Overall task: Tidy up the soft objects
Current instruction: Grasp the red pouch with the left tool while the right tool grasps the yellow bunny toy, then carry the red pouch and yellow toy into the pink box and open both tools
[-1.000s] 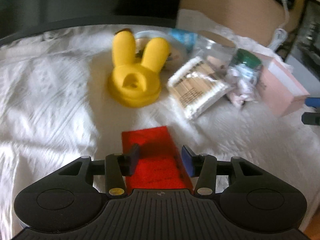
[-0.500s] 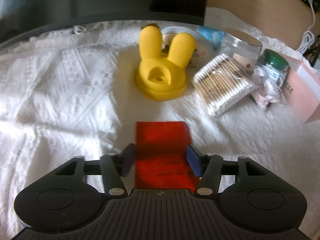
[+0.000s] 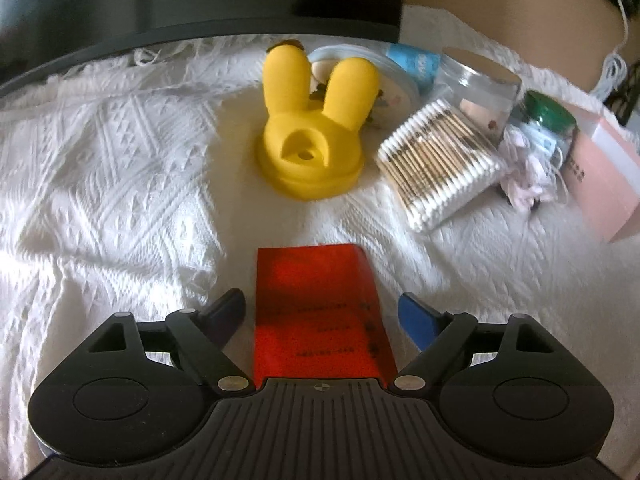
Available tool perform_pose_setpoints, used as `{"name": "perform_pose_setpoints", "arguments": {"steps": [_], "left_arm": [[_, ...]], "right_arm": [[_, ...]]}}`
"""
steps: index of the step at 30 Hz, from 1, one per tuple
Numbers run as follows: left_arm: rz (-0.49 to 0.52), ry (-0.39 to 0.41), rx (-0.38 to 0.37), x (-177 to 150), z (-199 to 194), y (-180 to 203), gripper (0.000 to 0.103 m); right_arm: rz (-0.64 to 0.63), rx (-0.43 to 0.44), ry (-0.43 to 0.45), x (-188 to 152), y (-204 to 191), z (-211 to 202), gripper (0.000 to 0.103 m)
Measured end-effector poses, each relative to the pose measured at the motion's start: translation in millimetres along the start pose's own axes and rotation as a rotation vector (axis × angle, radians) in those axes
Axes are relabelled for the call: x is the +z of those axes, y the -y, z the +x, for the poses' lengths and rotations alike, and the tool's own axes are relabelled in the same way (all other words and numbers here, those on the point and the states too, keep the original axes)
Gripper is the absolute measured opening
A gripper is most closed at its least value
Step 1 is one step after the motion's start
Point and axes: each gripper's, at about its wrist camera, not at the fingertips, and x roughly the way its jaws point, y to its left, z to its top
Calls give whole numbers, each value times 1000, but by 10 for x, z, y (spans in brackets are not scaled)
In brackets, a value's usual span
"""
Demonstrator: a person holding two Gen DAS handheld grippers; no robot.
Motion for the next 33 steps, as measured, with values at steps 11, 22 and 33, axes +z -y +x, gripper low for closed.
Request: {"name": "perform_pose_setpoints", "arguments": {"steps": [11, 22, 33], "left_arm": [[-88, 84, -39, -180, -417, -209, 59], [-276, 196, -11, -329, -878, -669, 59], [-306, 271, 66, -4, -1165, -1012, 59]], "right_arm": [[-226, 52, 171, 699, -522, 282, 89], [-442, 131, 180, 1699, -1495, 1556, 71], [-353, 285, 189, 2085, -1408, 1099, 21]]}}
